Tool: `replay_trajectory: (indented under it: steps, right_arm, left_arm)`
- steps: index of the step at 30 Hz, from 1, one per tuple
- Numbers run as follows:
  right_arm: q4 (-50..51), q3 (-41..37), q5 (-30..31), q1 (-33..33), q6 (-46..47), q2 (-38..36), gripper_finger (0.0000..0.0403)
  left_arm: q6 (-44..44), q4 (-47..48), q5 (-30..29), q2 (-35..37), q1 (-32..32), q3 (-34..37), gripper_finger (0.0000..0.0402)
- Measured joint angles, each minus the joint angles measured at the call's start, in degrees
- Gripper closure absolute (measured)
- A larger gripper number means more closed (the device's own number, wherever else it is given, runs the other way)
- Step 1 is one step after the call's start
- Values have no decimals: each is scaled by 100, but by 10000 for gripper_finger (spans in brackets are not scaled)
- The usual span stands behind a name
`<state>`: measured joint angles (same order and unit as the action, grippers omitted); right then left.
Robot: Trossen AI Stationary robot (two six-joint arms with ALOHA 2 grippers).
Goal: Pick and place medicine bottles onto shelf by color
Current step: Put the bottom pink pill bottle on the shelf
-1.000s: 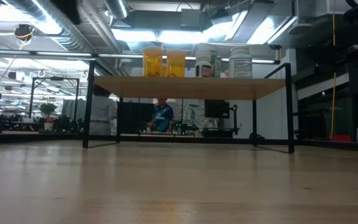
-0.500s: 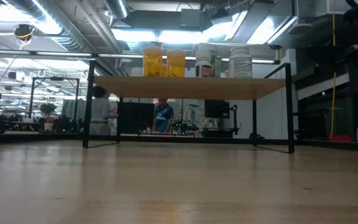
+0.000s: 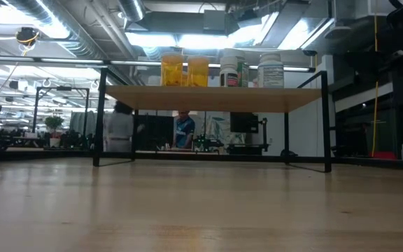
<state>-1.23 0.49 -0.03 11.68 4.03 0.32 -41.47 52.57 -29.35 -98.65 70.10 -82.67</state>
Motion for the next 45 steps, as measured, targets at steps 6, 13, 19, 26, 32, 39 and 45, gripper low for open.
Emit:
replay_trajectory:
  steps: [6, 13, 19, 26, 32, 39, 45]
  right_arm:
    - [0, 2, 0, 0, 0, 0, 121]
    - [0, 2, 0, 0, -2, 0, 121]
    - [0, 2, 0, 0, -1, 0, 121]
    - [0, 2, 0, 2, -2, 0, 121]
    - [0, 2, -2, 1, -2, 0, 121]
    - [0, 2, -2, 1, 0, 0, 121]
    - [0, 2, -2, 1, 0, 0, 121]
  left_arm:
    - [7, -235, 32, -445, -194, 4, 151]
    - [9, -191, 122, -597, -432, 5, 151]
    - [183, -135, 806, -592, -722, 55, 151]
    - [461, -144, 972, -595, -1006, 337, 151]
    - [522, -307, 1241, -595, -1116, 617, 151]
    - [627, -622, 1256, -595, -1166, 771, 151]
    - [751, -1114, 1297, -592, -1211, 1066, 151]
